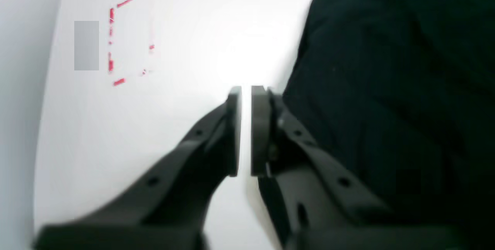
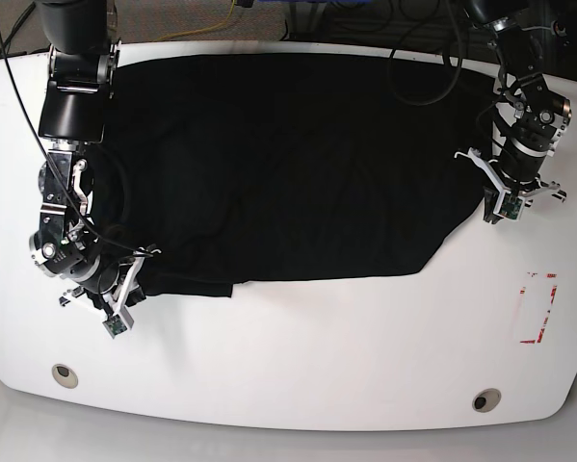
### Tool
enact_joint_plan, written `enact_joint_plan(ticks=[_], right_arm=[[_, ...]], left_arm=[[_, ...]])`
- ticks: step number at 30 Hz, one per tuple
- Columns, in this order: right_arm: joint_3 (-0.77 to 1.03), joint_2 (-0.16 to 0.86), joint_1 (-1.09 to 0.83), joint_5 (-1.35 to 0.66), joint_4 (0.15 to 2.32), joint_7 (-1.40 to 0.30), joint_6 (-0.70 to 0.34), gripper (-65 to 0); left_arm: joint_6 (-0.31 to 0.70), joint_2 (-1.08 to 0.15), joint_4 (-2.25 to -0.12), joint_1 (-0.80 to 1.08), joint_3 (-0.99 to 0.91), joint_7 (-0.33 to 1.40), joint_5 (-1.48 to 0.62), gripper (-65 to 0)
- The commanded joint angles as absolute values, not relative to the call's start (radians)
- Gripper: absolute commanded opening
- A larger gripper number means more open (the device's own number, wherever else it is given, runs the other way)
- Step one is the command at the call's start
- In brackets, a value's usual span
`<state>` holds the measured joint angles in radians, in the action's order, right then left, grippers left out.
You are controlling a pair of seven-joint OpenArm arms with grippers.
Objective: Layout the t-shirt on the table in an organized manner, then fold the t-shirt properly
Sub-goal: 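Pull the shirt edge further with the right gripper, smoothing the shirt, then move the left gripper along the shirt edge and grasp it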
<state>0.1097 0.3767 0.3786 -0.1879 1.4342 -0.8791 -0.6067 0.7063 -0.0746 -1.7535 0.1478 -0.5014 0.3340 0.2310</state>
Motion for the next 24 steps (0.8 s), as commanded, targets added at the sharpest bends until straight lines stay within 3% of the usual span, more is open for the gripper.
enact_joint_plan(ticks=[1, 4, 5, 7, 13, 15, 24], right_arm=[[0.12, 0.397, 0.392, -0.194, 1.451, -0.858, -0.602, -43.7], [0.12, 0.397, 0.378, -0.194, 1.461, -0.858, -0.602, -33.1], [0.12, 0.397, 0.375, -0.194, 1.466, -0.858, -0.602, -31.9], [0.116, 0.397, 0.366, -0.194, 1.478, -0.858, -0.602, -28.2], [0.114, 0.395, 0.349, -0.196, 1.486, -0.858, -0.605, -28.0], [0.114, 0.395, 0.348, -0.197, 1.486, -0.858, -0.607, -28.0], [0.114, 0.394, 0.326, -0.199, 1.486, -0.857, -0.607, -28.0]], left_arm=[[0.698, -0.085, -1.773, 0.097, -0.495, 0.383, 0.217, -52.3], [0.698, -0.085, -1.774, 0.064, -0.492, 0.446, 0.216, -37.5], [0.698, -0.085, -1.774, 0.058, -0.492, 0.452, 0.216, -34.9], [0.698, -0.085, -1.774, 0.028, -0.493, 0.473, 0.216, -23.6], [0.698, -0.084, -1.773, -0.041, -0.493, 0.536, 0.213, -2.6], [0.698, -0.082, -1.765, -0.07, -0.493, 0.561, 0.211, 0.0], [0.698, -0.044, -1.633, -0.166, -0.496, 0.568, 0.203, 0.0]])
